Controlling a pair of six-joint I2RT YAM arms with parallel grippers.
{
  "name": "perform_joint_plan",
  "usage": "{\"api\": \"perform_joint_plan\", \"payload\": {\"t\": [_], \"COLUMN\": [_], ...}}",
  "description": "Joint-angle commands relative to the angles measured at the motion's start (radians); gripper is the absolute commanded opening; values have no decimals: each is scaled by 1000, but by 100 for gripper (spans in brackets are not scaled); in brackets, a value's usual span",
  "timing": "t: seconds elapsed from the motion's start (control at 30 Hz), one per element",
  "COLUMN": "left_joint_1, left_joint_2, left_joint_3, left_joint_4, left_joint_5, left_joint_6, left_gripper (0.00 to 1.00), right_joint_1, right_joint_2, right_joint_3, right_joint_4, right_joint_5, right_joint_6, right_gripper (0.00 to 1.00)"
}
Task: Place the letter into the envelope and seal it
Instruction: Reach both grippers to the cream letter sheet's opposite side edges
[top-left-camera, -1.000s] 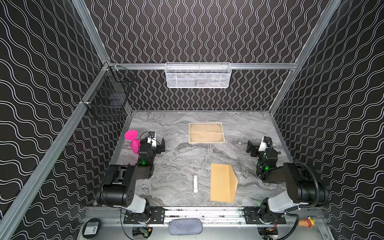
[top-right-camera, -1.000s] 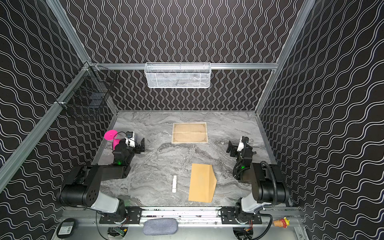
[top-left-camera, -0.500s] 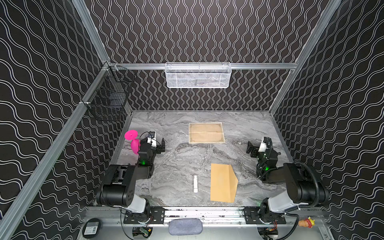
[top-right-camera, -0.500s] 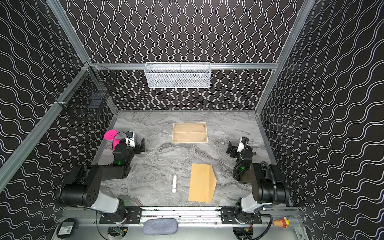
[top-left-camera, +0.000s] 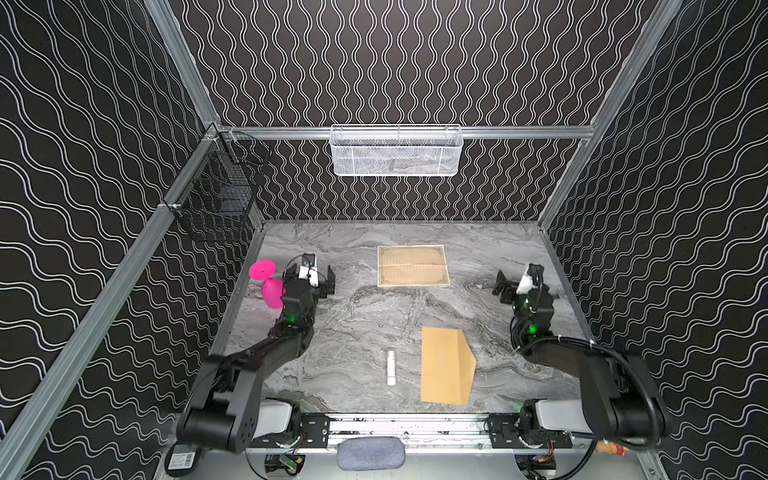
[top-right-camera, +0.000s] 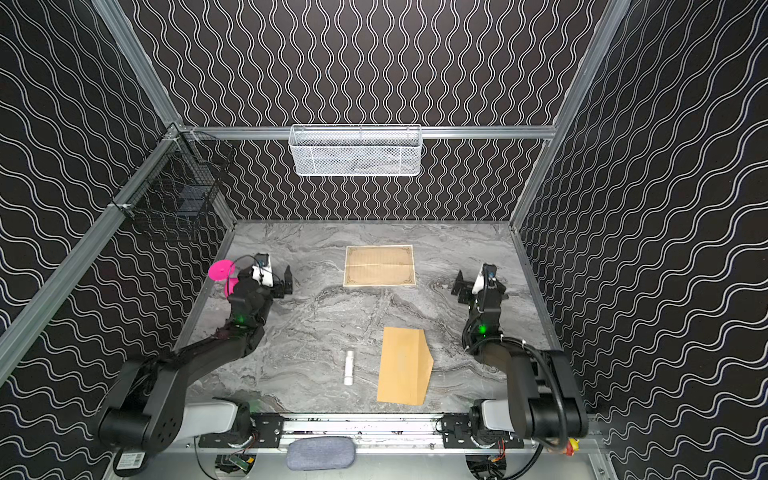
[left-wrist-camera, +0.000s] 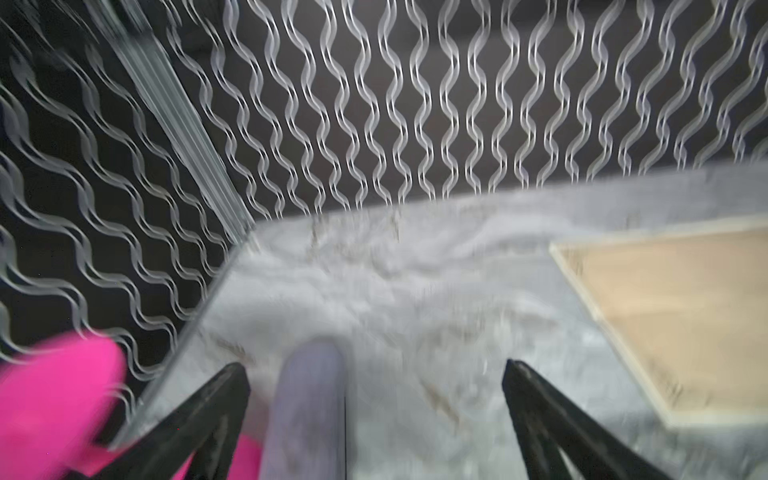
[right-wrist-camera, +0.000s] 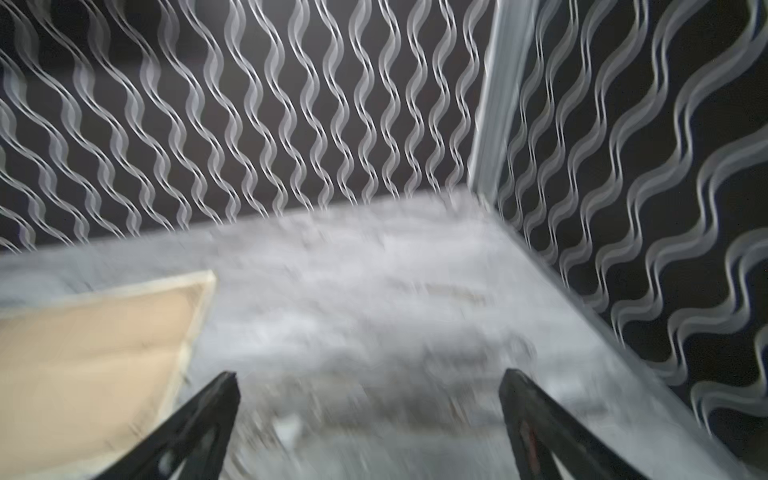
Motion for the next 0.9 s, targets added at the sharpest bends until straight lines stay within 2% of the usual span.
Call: {"api": "perform_joint_plan", "payload": {"t": [0.0,0.03,0.1,0.2,0.4,0.6,0.87], "left_joint_1": [-14,-25,-60,-124,-203,-216,-213], "left_joint_2": [-11,22,108,249,495,704,887], "left_joint_3": [158,224,338,495,724,932,1095], "left_joint_4": [-390,-469,-594,-719,-798,-869,-876], "left_joint_5": [2,33,87,176,360,440,496], "left_joint_6": [-164,-227,-293,-362,-426,-441,-444], "left_gripper": [99,99,99,99,99,99,99], "right_joint_1": [55,69,77,121,173,176,176], "right_joint_2": [-38,-30,10,103,289,500,660], "right_joint_3": [124,176,262,339,488,694,817], "right_joint_4": [-351,-445,-570,-615,-693,-819,-825], "right_joint_5": [42,19,-127,-256,-419,-426,-403], "right_joint_6": [175,284,389,433,464,380,313], "right_gripper": [100,100,100,100,100,100,99]}}
